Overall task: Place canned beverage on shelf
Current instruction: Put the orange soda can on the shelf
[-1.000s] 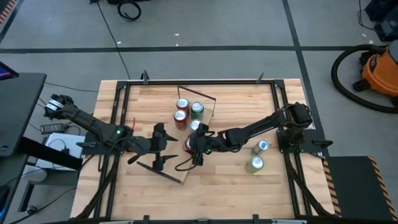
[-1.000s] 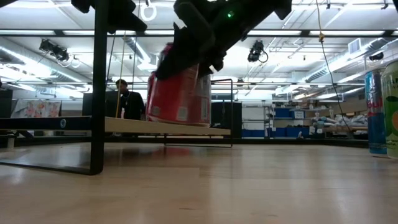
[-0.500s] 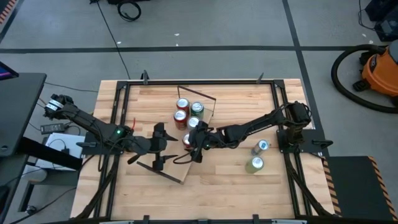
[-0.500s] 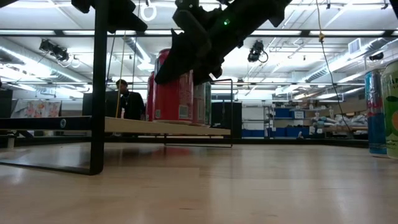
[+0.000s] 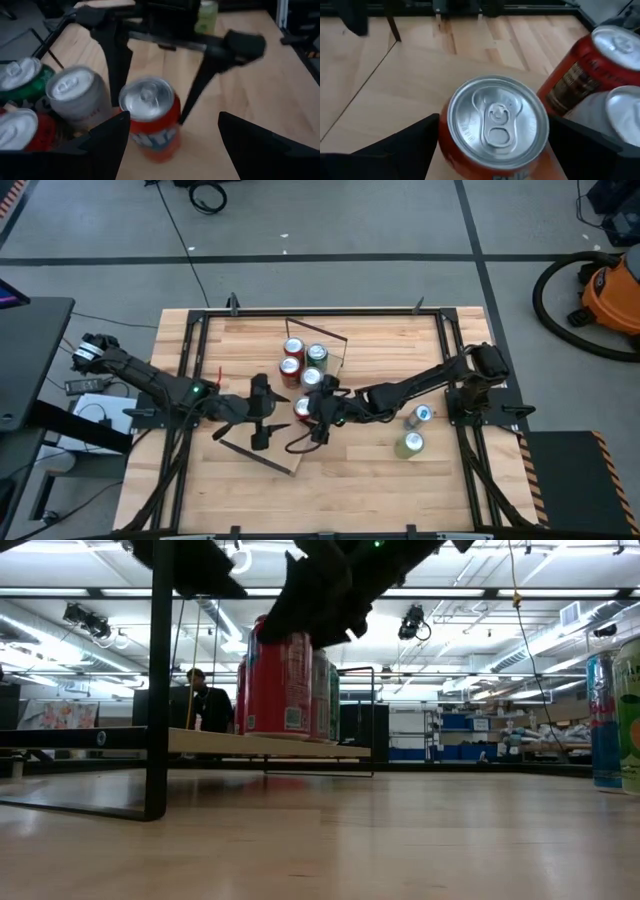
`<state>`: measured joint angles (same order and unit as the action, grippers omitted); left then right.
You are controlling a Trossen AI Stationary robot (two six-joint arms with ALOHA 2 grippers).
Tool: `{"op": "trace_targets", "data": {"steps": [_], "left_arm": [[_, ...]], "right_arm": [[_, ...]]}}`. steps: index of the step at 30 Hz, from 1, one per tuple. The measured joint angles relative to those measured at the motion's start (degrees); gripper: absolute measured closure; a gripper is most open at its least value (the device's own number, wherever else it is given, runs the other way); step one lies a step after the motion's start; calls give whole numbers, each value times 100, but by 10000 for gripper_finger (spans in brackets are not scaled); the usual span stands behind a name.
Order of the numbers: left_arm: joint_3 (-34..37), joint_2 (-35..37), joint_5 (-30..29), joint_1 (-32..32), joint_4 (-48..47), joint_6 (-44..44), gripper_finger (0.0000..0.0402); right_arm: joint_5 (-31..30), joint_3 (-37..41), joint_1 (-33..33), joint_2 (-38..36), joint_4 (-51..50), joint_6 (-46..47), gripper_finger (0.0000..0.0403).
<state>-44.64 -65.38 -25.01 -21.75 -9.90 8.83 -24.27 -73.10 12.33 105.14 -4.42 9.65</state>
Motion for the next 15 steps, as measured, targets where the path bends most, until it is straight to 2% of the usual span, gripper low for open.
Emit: {"op": "trace_targets", "data": {"steps": [5,12,15], "left_arm": [[-122,-167,226,209,-12,-47,88],[-147,-186,282,209,-23,-100,88],[-147,-186,282,208,-50,-67,88]], "right_arm": [[-101,0,34,-203,-131,-132,37],[-324,-2,301,-532,-135,-743,37],[-367,-7,429,-623,-408,-678,37]]}}
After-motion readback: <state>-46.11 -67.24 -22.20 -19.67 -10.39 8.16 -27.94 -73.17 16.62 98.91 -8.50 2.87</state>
